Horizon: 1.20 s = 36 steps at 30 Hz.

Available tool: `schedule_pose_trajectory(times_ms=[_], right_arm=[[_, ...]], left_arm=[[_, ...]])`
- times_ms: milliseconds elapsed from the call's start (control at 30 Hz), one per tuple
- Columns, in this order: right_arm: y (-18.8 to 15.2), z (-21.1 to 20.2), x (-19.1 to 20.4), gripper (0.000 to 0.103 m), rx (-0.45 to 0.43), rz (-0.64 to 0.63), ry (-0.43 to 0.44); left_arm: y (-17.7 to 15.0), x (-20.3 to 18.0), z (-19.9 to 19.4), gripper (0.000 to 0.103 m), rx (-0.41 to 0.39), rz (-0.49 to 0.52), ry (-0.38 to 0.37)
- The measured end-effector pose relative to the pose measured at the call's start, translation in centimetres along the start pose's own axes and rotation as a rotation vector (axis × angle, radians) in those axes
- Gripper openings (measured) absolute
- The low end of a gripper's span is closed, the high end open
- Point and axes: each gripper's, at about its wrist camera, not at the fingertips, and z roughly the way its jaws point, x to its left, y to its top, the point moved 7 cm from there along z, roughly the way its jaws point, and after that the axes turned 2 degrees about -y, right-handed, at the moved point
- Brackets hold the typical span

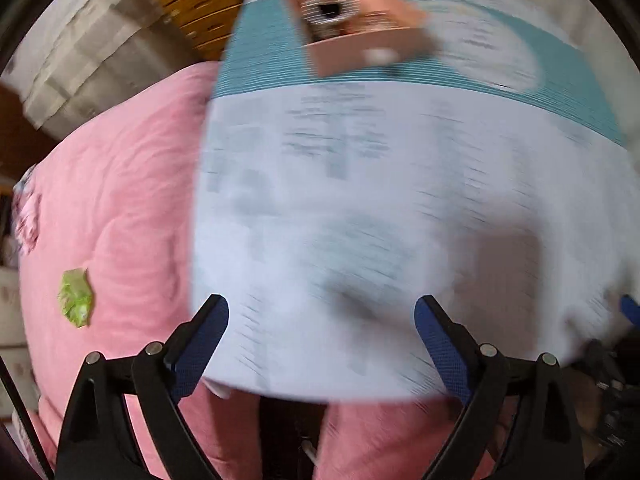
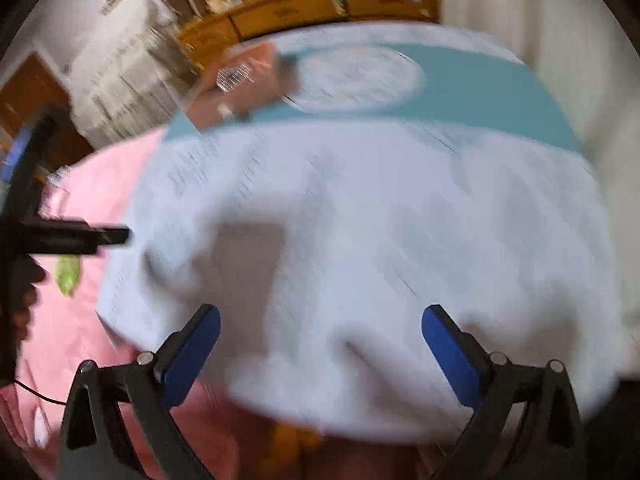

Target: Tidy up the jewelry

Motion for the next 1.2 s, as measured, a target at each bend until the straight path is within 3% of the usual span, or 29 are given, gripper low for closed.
schedule_pose_trajectory(times_ms=[100, 267, 433, 533, 600, 733, 900, 1200], right_arm=[[-2.0, -2.4, -2.7, 0.102, 0.061, 0.040, -0.075], [-0.4, -7.5, -4.2, 0.102, 0.011, 0.161, -0.011], [2.4, -12.5, -3.1, 0.102, -0.047, 0.188, 0.071], [3.3, -15.6, -1.8, 0.102, -0.128, 0.142, 0.073], [3.3, -16.8, -1.2, 0.102, -0.181, 0.123, 0.069], [2.7, -17.6, -0.4, 0.102, -0.242, 0.120, 0.014], [2.3, -17.9, 0.5, 0.102, -0.279, 0.072, -0.020], [2.0, -16.3, 0.3, 0.103, -0.226, 0.075, -0.021]], left_arm=[[-0.9, -4.0, -3.6, 0.093, -0.052, 0.036, -0.092], [-0.2, -8.4, -11.5, 0.093, -0.215, 0.066, -0.134], [0.2, -9.4, -17.5, 0.099, -0.369, 0.046, -0.132], [0.0, -9.1, -19.4, 0.102, -0.469, 0.011, -0.180], [-0.4, -8.5, -19.3, 0.102, -0.494, -0.021, -0.169], [-2.1, -7.4, -17.7, 0.102, -0.488, -0.067, -0.125], [-2.7, -6.3, -16.8, 0.102, -0.463, -0.100, -0.141], [-3.4, -6.2, -15.4, 0.102, -0.417, -0.102, -0.128]])
